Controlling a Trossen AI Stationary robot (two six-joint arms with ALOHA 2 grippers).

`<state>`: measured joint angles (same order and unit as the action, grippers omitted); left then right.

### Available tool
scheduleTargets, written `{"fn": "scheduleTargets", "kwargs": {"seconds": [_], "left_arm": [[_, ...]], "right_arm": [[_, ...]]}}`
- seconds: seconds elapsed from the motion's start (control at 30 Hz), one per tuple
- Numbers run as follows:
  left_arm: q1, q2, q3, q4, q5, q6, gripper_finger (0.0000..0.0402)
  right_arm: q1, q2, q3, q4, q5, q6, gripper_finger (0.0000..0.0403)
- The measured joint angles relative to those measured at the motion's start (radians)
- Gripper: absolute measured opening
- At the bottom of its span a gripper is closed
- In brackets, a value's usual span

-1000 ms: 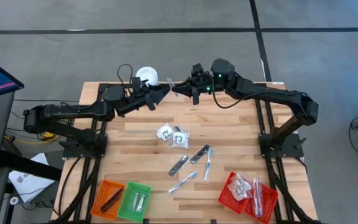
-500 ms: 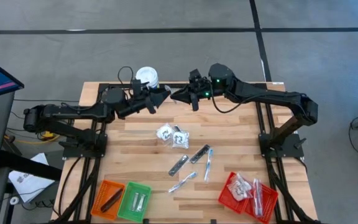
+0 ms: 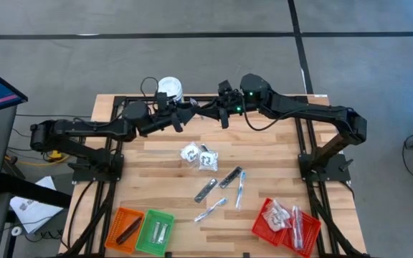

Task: Pick & Place Travel size toiletries
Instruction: Put the nail cutter into the green basket

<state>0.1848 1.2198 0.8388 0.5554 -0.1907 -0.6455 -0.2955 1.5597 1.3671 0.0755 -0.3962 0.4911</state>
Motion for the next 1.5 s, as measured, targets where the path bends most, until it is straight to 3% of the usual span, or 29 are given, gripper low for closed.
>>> {"fn": "scheduleTargets", "kwargs": {"seconds": [0.53,0.8,1.17,1.5], "left_arm": [[0.000,0.002,0.000,0.028,-0.001,0.006,0.0049],[0.000,0.002,0.000,0.028,-0.001,0.005,0.0064],[0.000,0.001,-0.001,0.028,0.014,-0.024,0.0048],[0.000,0.000,-0.001,0.020,0.042,-0.044,0.0048]], "right_arm": [[-0.001,0.000,0.000,-0.010,0.005,-0.005,0.0042],[-0.001,0.000,0.000,-0.010,0.005,-0.030,0.0059],[-0.001,0.000,0.000,-0.009,0.004,-0.031,0.0092],[-0.001,0.000,0.000,-0.010,0.005,0.010,0.0190]]}}
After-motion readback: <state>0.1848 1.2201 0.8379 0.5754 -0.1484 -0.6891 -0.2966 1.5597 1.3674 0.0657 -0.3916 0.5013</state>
